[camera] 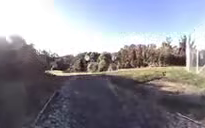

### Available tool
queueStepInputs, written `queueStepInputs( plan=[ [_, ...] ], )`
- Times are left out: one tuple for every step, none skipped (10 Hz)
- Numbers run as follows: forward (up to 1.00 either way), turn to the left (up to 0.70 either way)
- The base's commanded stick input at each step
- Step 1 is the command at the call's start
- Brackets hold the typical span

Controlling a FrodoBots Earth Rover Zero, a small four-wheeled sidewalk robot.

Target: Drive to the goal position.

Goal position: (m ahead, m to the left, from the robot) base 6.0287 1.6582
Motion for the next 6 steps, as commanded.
queueStepInputs(
  plan=[
    [0.50, 0.07],
    [0.50, 0.03],
    [0.50, 0.01],
    [0.50, 0.00],
    [0.50, 0.00],
    [0.50, 0.00]
  ],
)
